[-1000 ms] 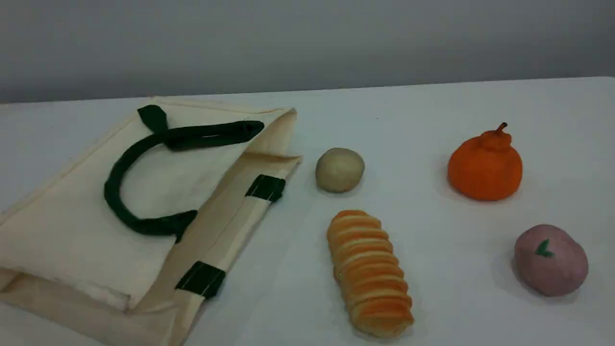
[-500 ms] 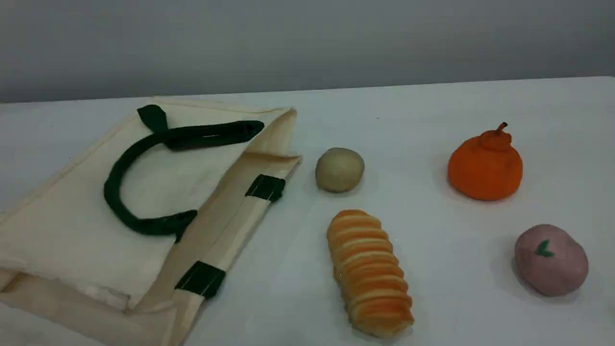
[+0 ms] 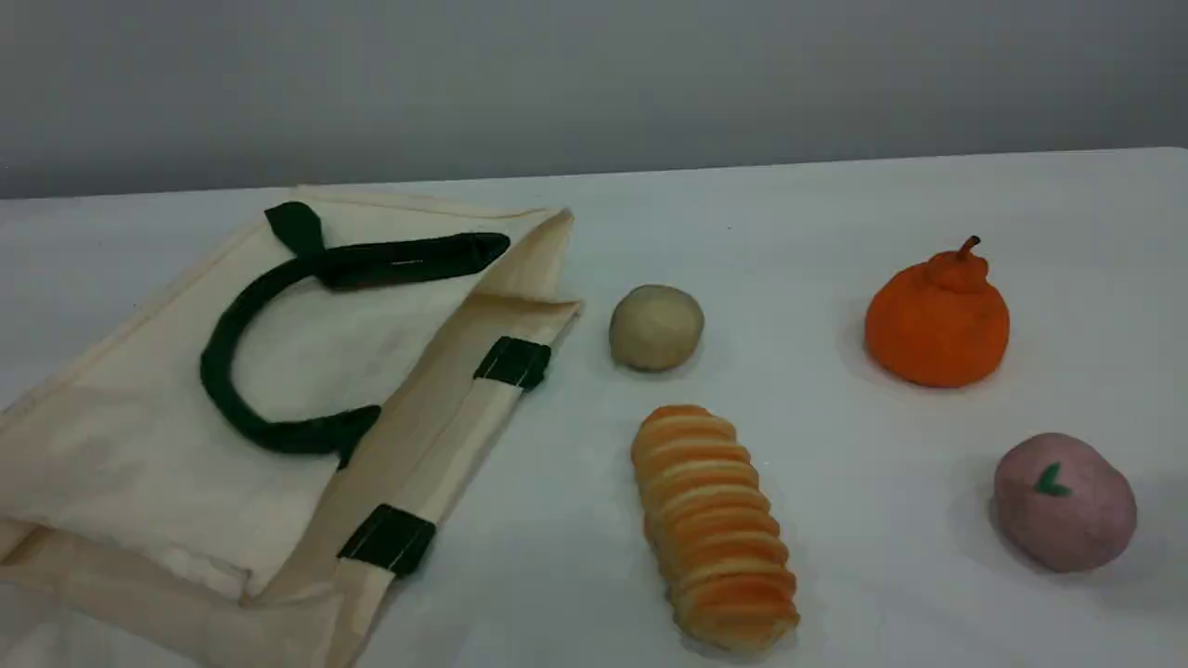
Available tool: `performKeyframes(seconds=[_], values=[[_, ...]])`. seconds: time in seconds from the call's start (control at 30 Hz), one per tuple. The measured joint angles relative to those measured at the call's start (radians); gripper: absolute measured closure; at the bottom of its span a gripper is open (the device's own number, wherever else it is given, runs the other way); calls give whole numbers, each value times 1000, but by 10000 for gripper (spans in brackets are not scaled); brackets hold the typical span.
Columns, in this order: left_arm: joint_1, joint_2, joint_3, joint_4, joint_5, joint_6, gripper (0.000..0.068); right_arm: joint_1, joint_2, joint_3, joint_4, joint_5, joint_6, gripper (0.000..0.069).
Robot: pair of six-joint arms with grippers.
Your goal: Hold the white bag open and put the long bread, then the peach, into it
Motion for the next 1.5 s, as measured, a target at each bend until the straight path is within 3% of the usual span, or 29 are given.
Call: performKeyframes(seconds=[0.3, 0.5, 1.07, 1.5], values=[[0, 223, -114, -4, -38, 37, 210, 0, 100, 0, -2, -107, 0, 107], [0, 346, -175, -7, -53, 76, 210, 0, 149, 0, -2, -116, 0, 107], [-95, 630, -311, 3, -101, 76, 210, 0, 160, 0, -2, -131, 0, 107], [-115, 734, -368, -5, -135, 76, 210, 0, 160, 0, -2, -123, 0, 107]])
